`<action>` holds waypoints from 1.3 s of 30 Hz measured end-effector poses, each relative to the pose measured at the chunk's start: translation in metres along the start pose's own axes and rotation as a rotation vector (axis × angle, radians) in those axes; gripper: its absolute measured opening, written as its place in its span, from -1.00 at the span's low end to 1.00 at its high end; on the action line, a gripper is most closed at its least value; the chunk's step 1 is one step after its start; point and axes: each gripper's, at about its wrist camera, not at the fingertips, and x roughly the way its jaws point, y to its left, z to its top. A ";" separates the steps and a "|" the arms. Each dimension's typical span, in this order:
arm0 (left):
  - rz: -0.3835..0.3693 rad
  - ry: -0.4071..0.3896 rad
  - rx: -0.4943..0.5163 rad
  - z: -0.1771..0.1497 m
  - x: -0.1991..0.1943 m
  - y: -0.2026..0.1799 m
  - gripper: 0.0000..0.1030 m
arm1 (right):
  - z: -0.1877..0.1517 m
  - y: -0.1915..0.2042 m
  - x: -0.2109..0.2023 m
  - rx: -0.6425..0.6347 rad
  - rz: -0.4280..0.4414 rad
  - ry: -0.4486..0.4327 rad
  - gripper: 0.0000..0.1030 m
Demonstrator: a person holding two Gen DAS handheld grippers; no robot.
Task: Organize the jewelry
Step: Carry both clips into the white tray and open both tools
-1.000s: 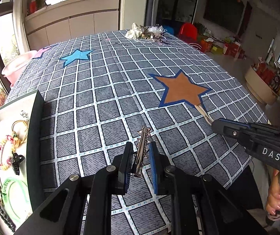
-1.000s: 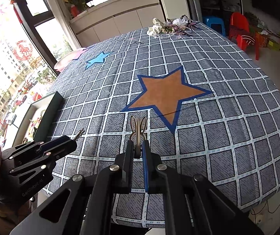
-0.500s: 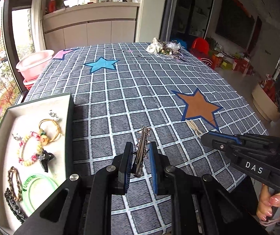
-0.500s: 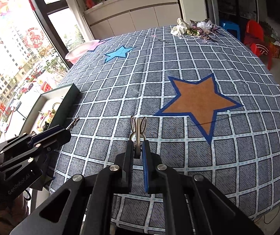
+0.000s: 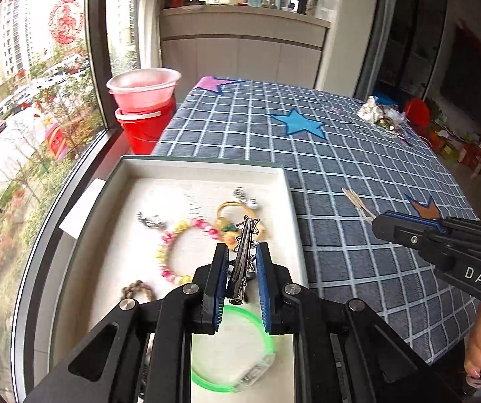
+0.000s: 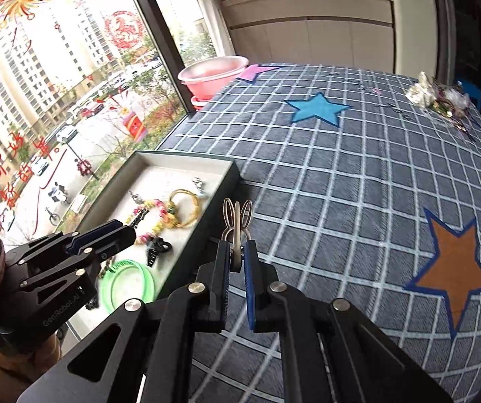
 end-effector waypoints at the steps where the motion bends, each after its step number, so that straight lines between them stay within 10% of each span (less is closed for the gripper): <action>1: 0.017 0.003 -0.014 0.001 0.003 0.008 -0.52 | 0.006 0.008 0.006 -0.017 0.012 0.004 -0.83; 16: 0.181 0.090 -0.155 0.006 0.047 0.074 -0.52 | 0.057 0.085 0.111 -0.189 0.105 0.089 -0.83; 39: 0.223 0.180 -0.155 0.008 0.068 0.074 -0.52 | 0.059 0.076 0.154 -0.181 0.064 0.201 -0.81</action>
